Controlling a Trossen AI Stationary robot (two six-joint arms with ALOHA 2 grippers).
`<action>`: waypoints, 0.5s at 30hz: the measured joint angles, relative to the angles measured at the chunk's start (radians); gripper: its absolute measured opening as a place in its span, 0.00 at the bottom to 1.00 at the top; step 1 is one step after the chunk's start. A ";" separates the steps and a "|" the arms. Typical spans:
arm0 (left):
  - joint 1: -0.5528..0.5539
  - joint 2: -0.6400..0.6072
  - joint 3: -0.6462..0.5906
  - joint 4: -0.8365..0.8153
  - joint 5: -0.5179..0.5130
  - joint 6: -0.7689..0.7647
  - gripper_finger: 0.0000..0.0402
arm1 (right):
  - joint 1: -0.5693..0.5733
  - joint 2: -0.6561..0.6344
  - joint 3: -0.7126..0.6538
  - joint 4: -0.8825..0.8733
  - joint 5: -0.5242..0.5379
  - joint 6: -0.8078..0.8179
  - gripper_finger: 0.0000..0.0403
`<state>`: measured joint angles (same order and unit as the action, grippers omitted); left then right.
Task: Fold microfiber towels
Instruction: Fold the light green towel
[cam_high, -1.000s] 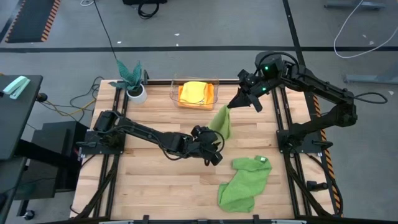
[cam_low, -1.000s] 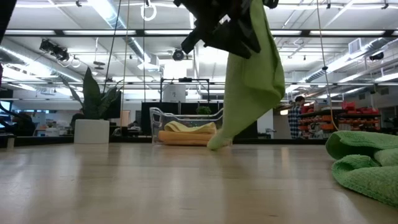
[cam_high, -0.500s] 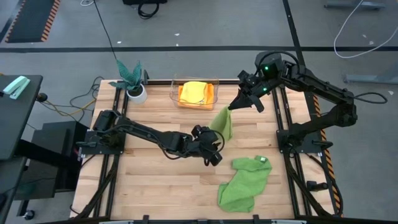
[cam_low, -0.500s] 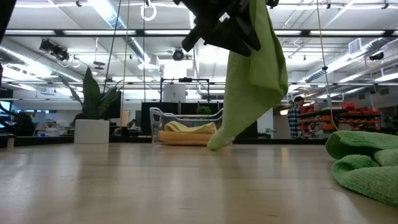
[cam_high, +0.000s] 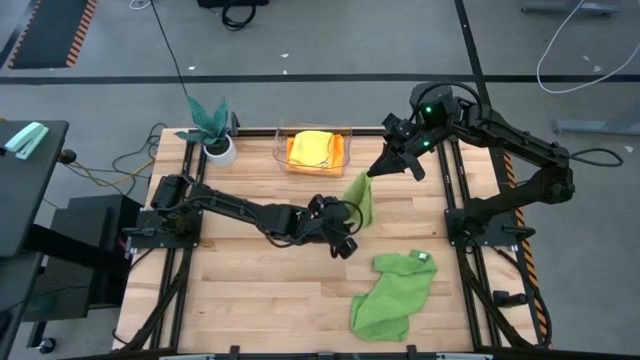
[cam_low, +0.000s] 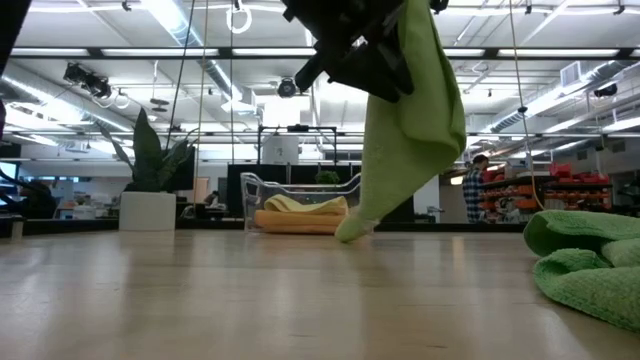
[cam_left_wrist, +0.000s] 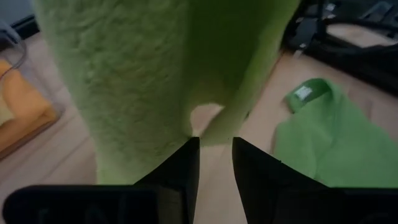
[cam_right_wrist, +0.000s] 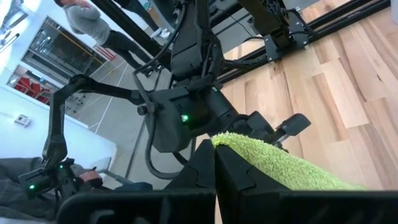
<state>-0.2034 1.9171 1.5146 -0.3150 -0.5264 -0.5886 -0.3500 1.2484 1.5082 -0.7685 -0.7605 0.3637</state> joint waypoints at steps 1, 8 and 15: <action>0.000 0.000 0.000 -0.011 0.000 0.000 0.26 | 0.000 0.000 0.000 0.000 0.000 0.000 0.00; -0.009 0.000 0.000 -0.090 0.029 -0.002 0.26 | 0.000 0.000 0.000 0.000 0.000 0.000 0.00; 0.000 0.000 0.000 0.021 0.046 0.056 0.26 | 0.000 0.000 0.000 0.000 -0.003 0.000 0.00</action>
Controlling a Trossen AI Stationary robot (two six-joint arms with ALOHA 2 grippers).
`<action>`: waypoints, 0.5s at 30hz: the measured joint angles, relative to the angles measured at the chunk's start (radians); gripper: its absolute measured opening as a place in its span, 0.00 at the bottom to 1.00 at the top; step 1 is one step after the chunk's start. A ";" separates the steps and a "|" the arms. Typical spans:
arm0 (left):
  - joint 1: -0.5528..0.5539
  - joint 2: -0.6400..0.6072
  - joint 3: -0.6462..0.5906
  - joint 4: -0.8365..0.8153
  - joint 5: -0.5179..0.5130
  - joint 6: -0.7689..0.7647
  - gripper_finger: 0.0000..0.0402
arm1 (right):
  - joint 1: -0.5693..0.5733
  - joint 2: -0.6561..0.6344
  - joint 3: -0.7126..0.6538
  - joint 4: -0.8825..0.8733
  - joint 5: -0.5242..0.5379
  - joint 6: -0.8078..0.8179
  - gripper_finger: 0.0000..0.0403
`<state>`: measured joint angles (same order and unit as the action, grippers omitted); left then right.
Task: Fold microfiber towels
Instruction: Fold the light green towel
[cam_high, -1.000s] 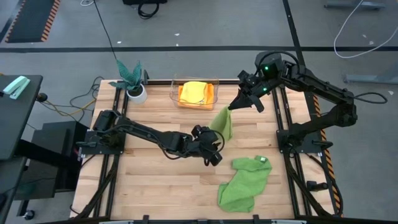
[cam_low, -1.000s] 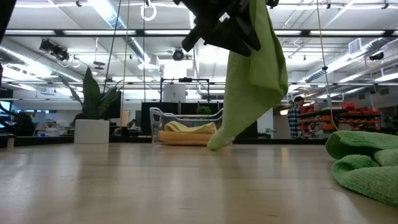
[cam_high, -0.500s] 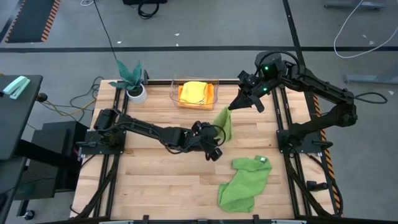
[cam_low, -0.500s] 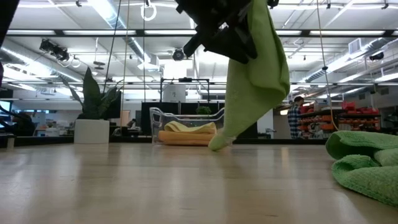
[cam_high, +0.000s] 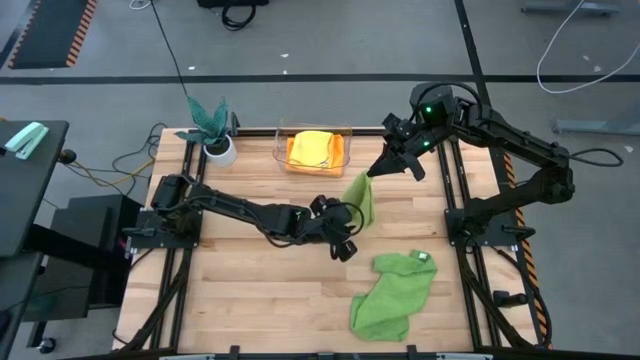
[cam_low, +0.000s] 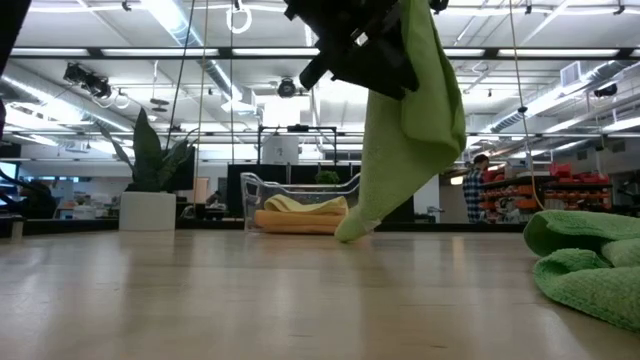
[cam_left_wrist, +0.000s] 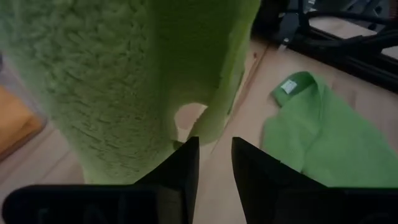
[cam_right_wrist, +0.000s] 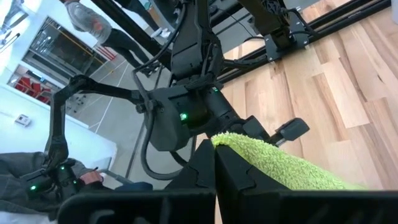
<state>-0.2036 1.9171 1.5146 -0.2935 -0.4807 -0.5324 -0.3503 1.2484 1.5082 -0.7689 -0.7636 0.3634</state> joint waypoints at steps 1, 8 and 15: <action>0.005 0.000 0.000 -0.004 0.003 0.000 0.26 | 0.000 0.000 0.000 0.000 -0.005 0.000 0.00; 0.044 0.000 0.000 -0.019 0.032 0.020 0.26 | 0.000 0.000 0.000 0.000 -0.013 0.000 0.00; 0.057 0.000 0.000 -0.090 0.053 0.036 0.26 | 0.000 0.000 0.000 0.000 -0.013 0.000 0.00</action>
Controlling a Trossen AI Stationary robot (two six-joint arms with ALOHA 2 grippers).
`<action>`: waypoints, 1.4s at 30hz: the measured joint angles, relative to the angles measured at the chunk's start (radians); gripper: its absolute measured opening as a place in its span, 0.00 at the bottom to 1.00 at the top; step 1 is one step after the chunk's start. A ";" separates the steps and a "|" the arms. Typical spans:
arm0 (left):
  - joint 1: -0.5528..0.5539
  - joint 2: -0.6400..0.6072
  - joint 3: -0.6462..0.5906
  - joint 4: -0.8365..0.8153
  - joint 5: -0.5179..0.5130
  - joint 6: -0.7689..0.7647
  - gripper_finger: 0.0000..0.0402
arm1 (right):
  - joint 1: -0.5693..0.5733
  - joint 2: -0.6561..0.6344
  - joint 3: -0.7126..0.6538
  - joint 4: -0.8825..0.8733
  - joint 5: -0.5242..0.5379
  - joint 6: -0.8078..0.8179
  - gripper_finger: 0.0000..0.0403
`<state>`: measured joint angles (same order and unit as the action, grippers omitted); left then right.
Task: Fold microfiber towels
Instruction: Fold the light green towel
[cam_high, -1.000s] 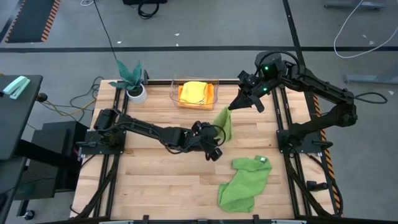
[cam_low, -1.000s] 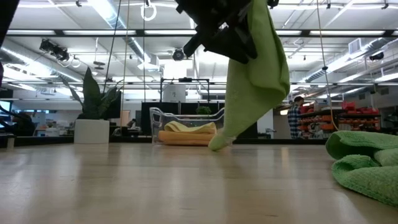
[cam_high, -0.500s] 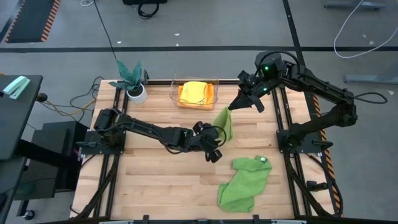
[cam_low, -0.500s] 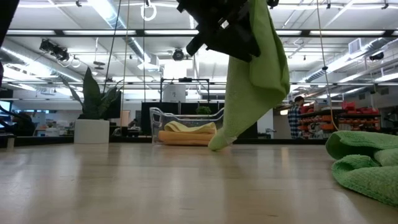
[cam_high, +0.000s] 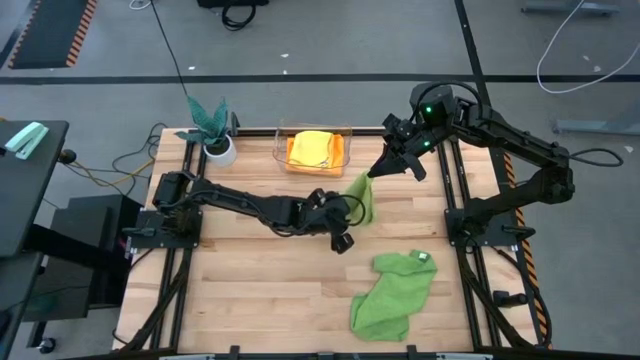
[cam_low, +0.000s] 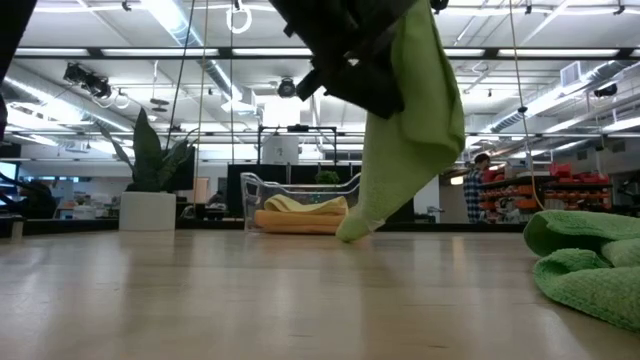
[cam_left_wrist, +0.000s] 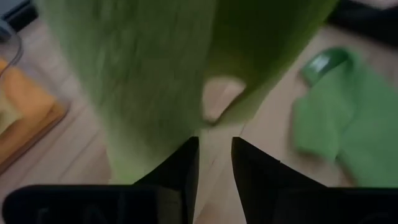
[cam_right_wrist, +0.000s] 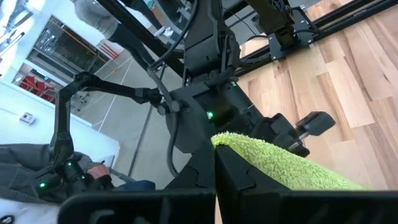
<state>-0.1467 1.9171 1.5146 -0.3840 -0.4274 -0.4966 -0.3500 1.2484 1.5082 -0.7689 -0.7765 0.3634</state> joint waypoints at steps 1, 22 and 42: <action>0.000 0.000 0.000 -0.026 0.001 0.002 0.26 | 0.000 0.000 0.000 0.000 0.000 0.000 0.00; -0.003 0.000 0.000 0.012 0.143 0.052 0.26 | 0.000 0.000 0.000 0.000 0.000 -0.001 0.00; 0.025 0.000 0.000 0.117 0.144 0.063 0.26 | 0.000 0.000 0.000 0.000 -0.010 -0.011 0.00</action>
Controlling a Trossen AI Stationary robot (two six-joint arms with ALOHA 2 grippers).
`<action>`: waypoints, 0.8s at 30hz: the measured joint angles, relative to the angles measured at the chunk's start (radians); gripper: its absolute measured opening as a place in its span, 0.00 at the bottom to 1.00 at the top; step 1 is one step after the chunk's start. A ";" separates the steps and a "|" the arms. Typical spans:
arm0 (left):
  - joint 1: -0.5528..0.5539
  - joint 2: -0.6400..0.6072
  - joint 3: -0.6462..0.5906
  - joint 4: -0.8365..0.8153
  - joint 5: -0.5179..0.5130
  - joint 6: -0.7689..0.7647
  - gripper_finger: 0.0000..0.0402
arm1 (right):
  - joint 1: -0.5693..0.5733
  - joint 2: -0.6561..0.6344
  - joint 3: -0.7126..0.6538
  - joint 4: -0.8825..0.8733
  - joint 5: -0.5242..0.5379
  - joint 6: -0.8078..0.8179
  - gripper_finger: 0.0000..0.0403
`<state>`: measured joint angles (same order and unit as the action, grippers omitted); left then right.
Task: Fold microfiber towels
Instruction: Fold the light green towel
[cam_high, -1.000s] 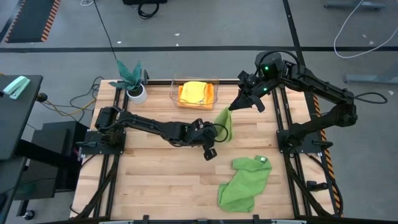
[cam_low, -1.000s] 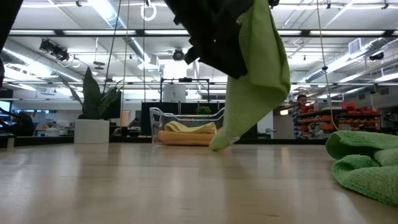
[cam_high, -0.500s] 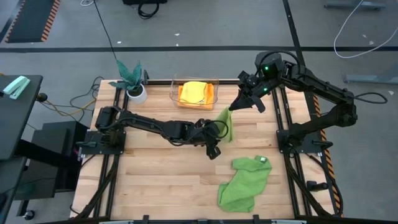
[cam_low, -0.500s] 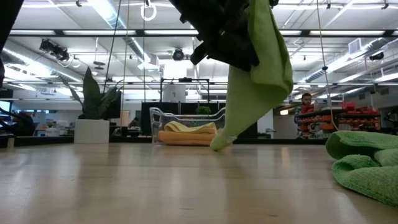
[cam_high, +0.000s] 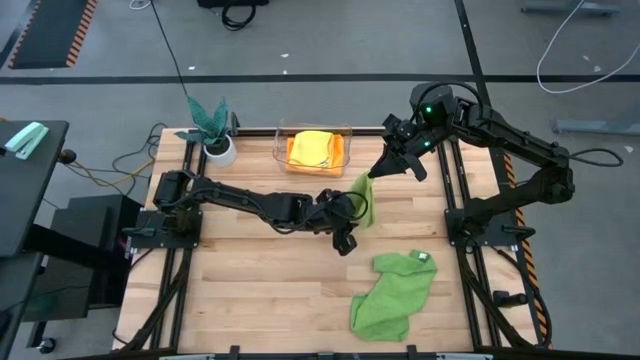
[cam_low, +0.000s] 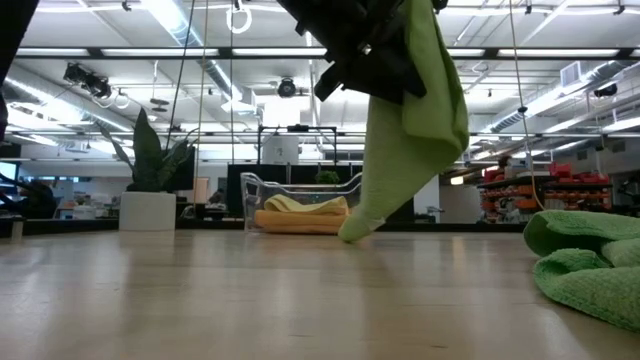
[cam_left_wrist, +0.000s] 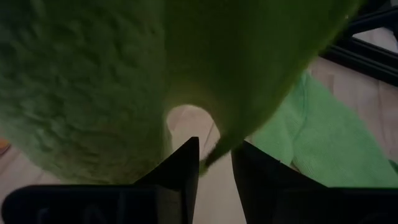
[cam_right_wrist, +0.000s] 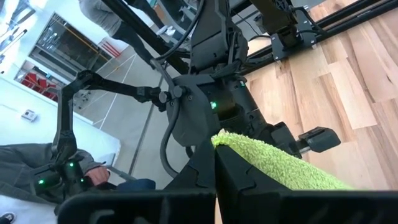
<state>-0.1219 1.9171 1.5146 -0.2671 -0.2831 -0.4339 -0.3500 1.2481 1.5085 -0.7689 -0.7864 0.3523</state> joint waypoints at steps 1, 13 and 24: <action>0.001 0.000 0.000 0.003 0.000 0.000 0.26 | 0.000 0.000 0.000 0.000 0.000 0.000 0.00; 0.013 0.000 0.000 0.028 0.000 0.000 0.15 | 0.000 0.000 0.000 0.000 0.000 0.000 0.00; -0.016 0.000 0.000 0.015 -0.064 -0.053 0.02 | -0.002 -0.005 0.000 0.000 0.000 -0.010 0.00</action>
<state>-0.1383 1.9168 1.5146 -0.2519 -0.3472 -0.4866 -0.3523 1.2427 1.5085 -0.7692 -0.7862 0.3423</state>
